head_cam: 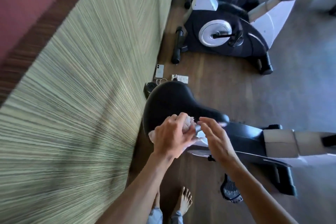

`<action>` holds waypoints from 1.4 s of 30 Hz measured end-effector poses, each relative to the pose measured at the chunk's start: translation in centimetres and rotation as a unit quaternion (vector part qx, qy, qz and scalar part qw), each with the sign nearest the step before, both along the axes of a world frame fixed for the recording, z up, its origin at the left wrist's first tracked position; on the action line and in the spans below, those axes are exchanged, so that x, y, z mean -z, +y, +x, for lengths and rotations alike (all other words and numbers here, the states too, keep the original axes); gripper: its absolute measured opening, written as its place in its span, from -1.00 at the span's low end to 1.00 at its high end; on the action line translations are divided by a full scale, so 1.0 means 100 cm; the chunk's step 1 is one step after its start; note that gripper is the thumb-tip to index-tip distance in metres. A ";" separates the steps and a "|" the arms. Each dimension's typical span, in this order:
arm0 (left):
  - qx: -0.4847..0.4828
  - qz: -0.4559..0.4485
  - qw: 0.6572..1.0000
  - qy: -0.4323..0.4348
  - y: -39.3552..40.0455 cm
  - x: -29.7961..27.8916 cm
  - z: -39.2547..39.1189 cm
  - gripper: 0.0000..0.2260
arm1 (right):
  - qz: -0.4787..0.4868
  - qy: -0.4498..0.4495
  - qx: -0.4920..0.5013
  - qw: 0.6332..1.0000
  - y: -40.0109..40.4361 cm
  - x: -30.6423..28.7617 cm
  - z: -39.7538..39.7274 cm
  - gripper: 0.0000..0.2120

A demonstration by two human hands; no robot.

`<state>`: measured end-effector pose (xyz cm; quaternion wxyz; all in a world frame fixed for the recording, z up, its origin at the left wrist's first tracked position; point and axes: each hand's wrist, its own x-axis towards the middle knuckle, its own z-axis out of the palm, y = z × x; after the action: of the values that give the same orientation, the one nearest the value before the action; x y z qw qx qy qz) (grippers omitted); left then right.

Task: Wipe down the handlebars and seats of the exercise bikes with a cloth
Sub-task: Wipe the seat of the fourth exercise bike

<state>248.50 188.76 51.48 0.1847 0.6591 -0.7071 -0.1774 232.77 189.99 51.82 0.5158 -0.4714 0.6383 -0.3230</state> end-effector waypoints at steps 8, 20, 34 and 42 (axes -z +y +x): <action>0.090 0.209 0.952 0.206 0.014 -0.123 -0.086 -0.59 | 0.023 -0.197 0.181 0.963 0.077 -0.101 -0.025 -0.46; 0.455 0.471 0.665 0.360 0.084 -0.227 -0.201 -0.71 | -0.191 -0.048 0.478 0.856 0.252 -0.219 -0.089 -0.61; 0.715 0.194 0.597 0.307 0.292 -0.276 -0.314 -0.24 | -0.206 0.128 0.710 0.661 0.481 -0.285 -0.096 -0.61; 0.830 0.206 0.445 0.268 0.387 -0.319 -0.351 -0.70 | -0.182 0.277 0.682 0.652 0.575 -0.348 -0.141 -0.41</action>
<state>213.38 227.49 83.36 -0.0118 -0.3030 -0.7752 -0.5542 218.67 247.47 86.61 -0.1466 -0.0552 0.8219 -0.5476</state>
